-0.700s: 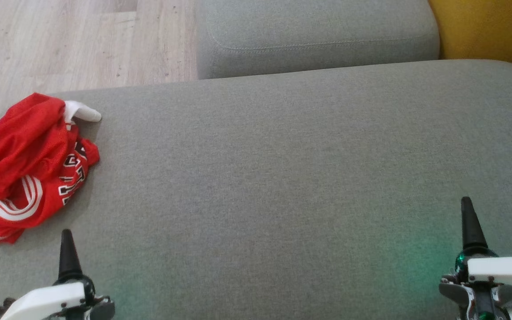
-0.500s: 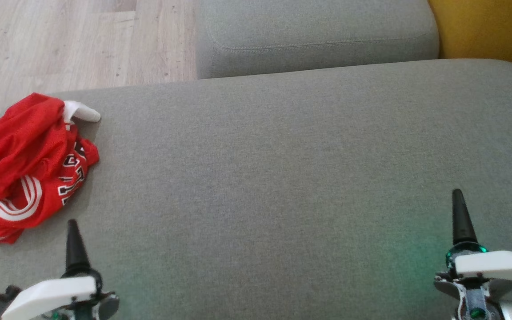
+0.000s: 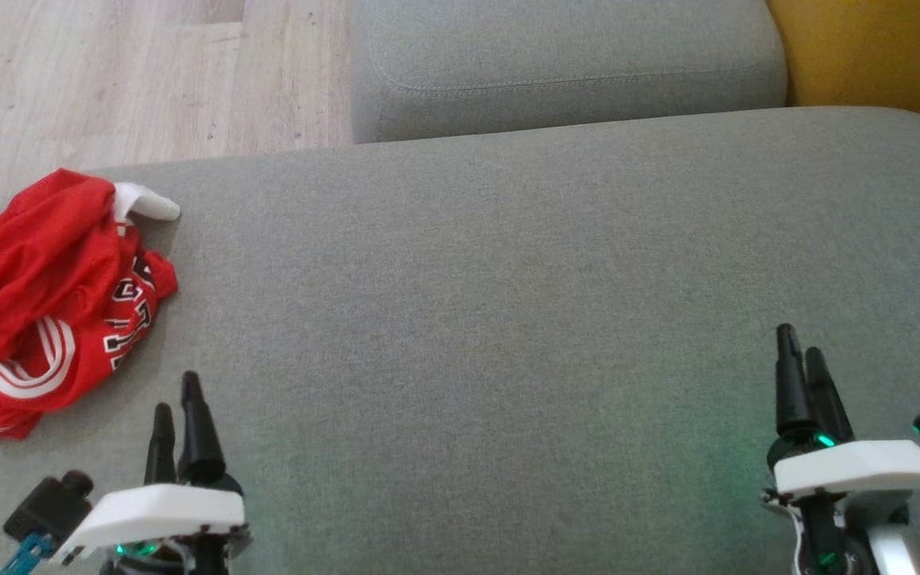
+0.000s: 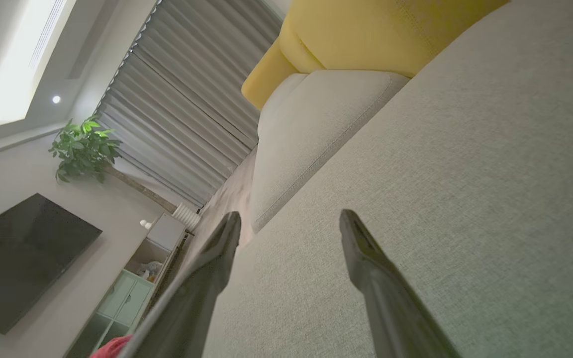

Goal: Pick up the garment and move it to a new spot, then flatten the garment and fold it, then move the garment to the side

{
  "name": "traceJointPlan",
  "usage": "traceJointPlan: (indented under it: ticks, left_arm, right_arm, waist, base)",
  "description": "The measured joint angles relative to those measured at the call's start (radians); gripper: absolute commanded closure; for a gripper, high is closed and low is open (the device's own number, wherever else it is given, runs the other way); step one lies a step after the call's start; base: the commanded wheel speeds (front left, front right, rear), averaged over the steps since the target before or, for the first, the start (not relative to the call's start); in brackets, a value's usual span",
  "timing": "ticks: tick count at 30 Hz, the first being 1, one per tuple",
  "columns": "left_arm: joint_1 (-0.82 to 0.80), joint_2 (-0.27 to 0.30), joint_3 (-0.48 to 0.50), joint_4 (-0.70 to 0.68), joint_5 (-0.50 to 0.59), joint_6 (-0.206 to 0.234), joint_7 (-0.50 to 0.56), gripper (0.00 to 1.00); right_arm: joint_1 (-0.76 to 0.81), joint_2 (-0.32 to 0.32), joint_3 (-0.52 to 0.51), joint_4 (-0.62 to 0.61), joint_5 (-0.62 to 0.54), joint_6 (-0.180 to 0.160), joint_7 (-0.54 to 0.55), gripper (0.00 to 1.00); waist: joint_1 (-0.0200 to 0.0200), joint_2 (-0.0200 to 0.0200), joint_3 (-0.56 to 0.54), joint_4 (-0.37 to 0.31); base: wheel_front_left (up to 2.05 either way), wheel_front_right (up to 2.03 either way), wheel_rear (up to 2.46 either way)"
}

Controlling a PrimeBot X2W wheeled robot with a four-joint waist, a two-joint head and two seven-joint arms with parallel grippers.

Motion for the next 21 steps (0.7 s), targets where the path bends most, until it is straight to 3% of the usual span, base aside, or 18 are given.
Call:
traceJointPlan:
  ticks: [21]
  left_arm:
    - [-0.025, 0.095, -0.206, 0.017, 0.347, 0.089, -0.061, 0.0]
  right_arm:
    - [0.0, -0.001, 0.048, -0.035, -0.319, 0.0, -0.062, 0.0]
  waist:
    - [-0.0001, 0.0, -0.005, -0.004]
  base:
    - [0.0, 0.0, 0.0]
